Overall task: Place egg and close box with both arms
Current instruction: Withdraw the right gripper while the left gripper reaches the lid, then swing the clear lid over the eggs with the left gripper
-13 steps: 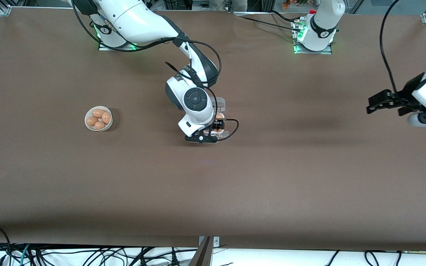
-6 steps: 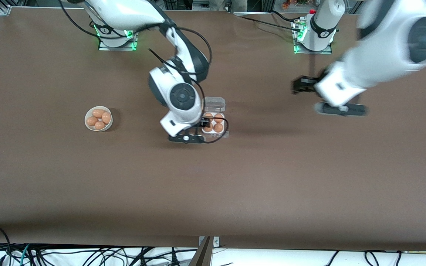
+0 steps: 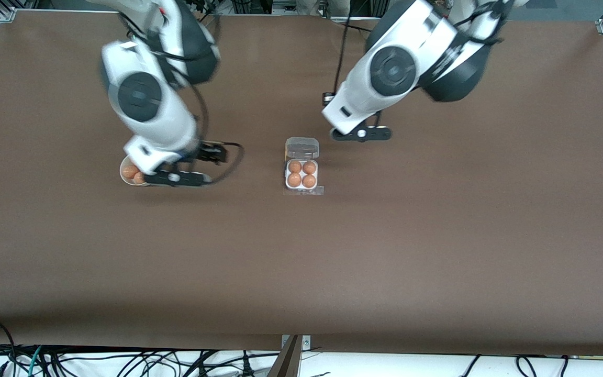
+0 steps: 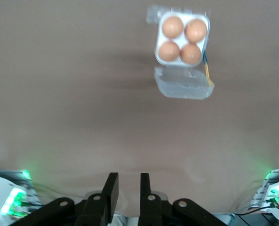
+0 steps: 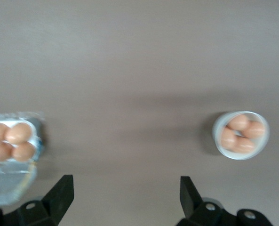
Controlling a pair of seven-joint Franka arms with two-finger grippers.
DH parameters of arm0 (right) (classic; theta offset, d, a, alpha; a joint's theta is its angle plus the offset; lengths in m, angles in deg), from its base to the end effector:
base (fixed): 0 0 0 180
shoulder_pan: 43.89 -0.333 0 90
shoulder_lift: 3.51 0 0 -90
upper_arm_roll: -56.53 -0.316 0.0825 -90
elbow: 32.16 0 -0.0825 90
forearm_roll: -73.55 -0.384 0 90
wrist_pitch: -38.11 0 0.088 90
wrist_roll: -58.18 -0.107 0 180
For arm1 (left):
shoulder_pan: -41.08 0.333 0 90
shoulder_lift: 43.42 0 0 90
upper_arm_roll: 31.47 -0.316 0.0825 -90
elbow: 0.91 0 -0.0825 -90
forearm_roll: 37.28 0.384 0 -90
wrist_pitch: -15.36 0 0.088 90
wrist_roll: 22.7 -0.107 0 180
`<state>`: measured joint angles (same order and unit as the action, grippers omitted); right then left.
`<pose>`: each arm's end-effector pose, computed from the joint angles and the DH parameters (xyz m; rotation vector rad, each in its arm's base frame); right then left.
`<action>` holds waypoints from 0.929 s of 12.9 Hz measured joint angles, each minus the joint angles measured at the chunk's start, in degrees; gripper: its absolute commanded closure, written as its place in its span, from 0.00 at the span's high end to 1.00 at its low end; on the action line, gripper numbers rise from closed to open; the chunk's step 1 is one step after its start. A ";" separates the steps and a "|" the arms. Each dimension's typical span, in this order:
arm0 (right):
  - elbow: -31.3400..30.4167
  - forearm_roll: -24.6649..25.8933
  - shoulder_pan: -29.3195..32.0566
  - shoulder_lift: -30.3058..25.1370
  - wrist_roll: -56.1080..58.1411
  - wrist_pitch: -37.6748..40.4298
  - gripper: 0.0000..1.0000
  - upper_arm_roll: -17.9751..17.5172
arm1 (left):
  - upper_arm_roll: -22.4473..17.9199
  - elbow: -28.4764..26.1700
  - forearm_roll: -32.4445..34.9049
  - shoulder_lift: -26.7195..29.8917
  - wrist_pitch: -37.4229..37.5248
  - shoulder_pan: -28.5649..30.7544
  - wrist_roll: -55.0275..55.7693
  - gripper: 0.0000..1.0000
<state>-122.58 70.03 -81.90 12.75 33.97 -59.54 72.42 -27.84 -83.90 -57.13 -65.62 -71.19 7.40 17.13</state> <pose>0.5730 0.2576 0.4684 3.0612 -0.0677 -0.1963 0.4887 -0.4130 0.4516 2.9621 0.1200 -0.7293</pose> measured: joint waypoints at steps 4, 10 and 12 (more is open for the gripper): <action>-7.19 0.03 0.24 -9.51 12.42 4.90 1.00 10.80 | -0.01 -0.03 -2.37 -9.94 -8.26 -6.22 5.66 0.23; -7.96 0.12 0.39 -10.86 23.51 7.02 1.00 21.71 | -0.18 0.13 -2.41 -16.21 -12.61 -9.05 8.33 0.19; -7.78 0.12 0.36 -10.86 24.03 6.80 1.00 22.77 | -0.42 0.14 -2.41 -17.35 -13.91 -9.04 8.33 0.13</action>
<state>-130.36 70.15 -81.54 1.89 58.00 -52.74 95.19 -28.26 -83.76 -59.54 -82.97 -85.10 -1.64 25.46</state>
